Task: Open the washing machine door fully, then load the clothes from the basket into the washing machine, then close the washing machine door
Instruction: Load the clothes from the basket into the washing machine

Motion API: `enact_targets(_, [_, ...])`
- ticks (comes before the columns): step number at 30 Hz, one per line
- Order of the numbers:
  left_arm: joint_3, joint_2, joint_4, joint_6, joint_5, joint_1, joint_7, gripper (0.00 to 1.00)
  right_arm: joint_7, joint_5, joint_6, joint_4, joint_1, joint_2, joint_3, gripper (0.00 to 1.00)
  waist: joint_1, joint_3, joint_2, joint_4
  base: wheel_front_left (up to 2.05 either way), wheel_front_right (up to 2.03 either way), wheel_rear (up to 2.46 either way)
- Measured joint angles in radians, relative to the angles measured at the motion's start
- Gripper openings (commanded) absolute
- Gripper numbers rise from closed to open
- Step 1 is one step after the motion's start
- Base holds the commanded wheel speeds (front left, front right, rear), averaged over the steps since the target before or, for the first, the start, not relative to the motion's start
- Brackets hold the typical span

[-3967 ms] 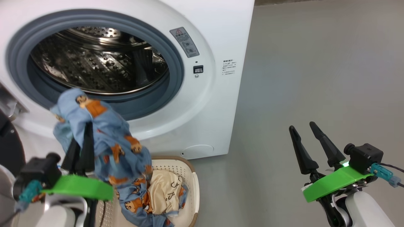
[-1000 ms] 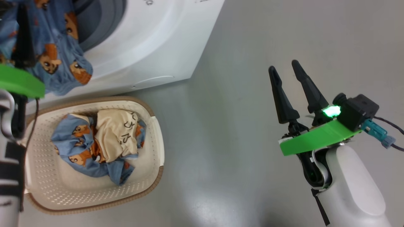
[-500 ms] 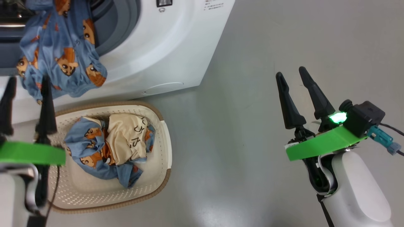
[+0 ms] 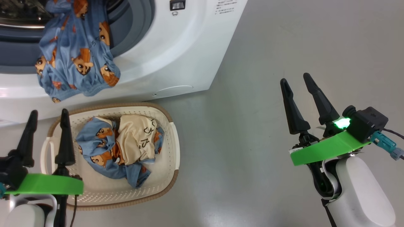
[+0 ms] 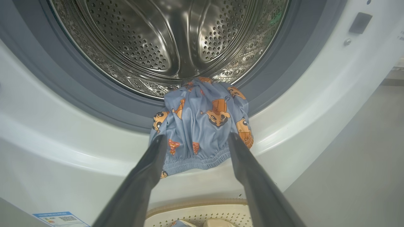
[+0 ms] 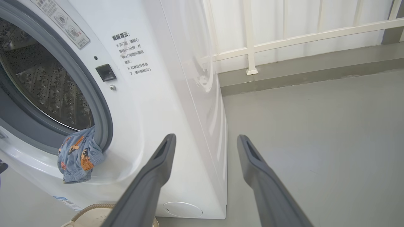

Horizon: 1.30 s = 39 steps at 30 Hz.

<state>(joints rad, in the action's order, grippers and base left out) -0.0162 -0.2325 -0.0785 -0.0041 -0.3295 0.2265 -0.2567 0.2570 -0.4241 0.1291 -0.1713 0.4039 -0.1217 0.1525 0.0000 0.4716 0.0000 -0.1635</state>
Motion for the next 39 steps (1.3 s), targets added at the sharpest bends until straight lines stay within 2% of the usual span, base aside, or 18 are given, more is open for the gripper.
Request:
enact_targets(12, [-0.003,0.013,0.004,-0.001,0.002,-0.002,0.0,1.0,0.0,0.0,0.0,0.008,-0.017,-0.007,-0.002,1.0,0.0,0.003,0.0,0.006,0.0,0.0,0.0])
enact_targets(18, [-0.011,0.004,-0.058,-0.018,-0.002,0.016,0.039,1.0,0.0,0.001,0.0,0.01,-0.016,-0.006,-0.003,1.0,0.0,0.013,0.0,0.005,0.0,0.0,0.0])
enact_targets(26, [-0.046,0.005,-0.235,-0.071,-0.048,0.174,0.082,1.0,0.0,0.002,0.0,0.009,-0.013,-0.001,0.002,1.0,0.0,0.03,0.0,-0.003,0.0,0.0,0.0])
enact_targets(39, [-0.092,-0.007,-0.623,-0.113,-0.078,0.429,0.067,1.0,0.0,0.002,0.0,0.007,-0.008,0.015,0.021,1.0,0.0,0.055,0.0,-0.046,0.0,0.0,0.0])
